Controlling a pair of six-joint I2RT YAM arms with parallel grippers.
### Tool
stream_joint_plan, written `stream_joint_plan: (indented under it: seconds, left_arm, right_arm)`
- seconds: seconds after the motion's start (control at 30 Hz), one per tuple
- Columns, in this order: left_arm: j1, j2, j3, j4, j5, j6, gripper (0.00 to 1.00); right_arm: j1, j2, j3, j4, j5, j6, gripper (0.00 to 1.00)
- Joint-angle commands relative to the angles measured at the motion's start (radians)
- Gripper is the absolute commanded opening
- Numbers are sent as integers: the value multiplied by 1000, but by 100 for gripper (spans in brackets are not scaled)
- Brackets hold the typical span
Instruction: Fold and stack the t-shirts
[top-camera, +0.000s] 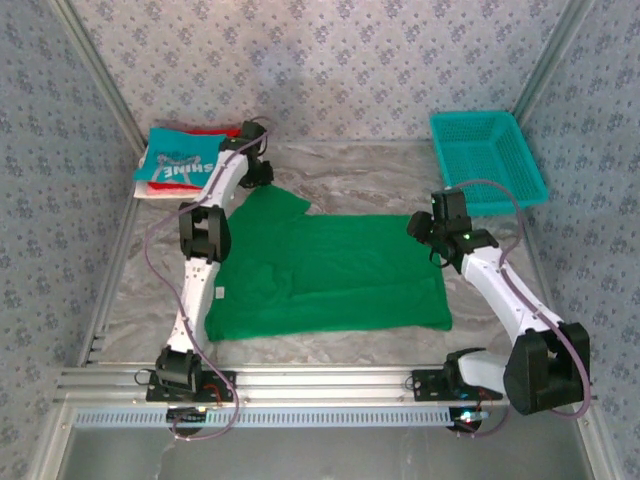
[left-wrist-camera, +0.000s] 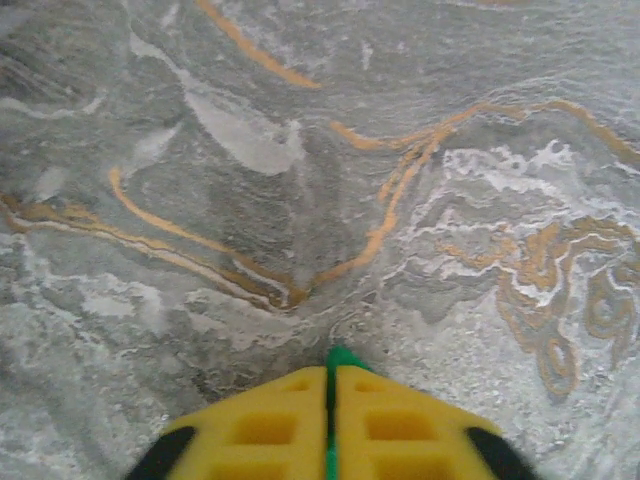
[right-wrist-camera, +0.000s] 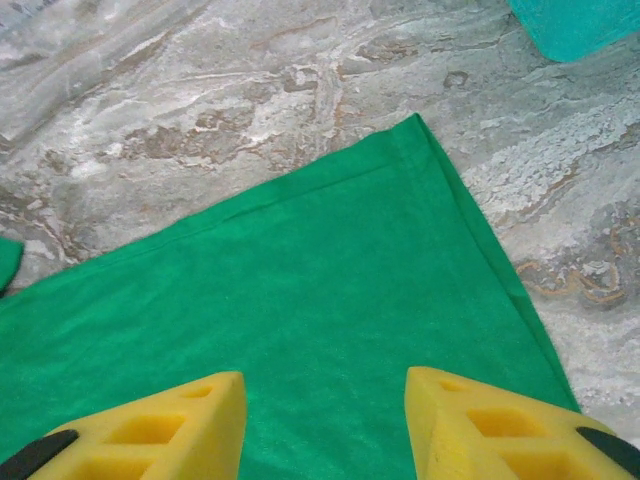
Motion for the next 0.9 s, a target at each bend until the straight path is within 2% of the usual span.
stream_joint_plan:
  seconds: [0.0,0.2,0.27,0.37,0.5,0.7,0.87]
  left_arm:
    - [-12,-26,23,8,35,18,0]
    - [-26,-123,18,25,26,56,0]
    - [-42,-179,-32,58,17,85,0]
    - [-61,-326,-268,220,9,113,0]
    - [-71,-536,-619,478,5,107,0]
    - [-76,-707,-897,589,21,131,0]
    - [-87,-859,-1134,711,6,146,0]
  right_arm:
    - [-14,47,56,0,-5,-33,50]
    - [-26,149,127,10,-23,-59,50]
    - [-31,208,158,25,-38,-85,50]
    - [-45,362,296,-72,-63,-124,50]
    - [-42,535,475,-186,-5,-157,50]
    - [-49,762,681,-348,90,-140,51]
    - [-56,840,754,-386,144,-118,53]
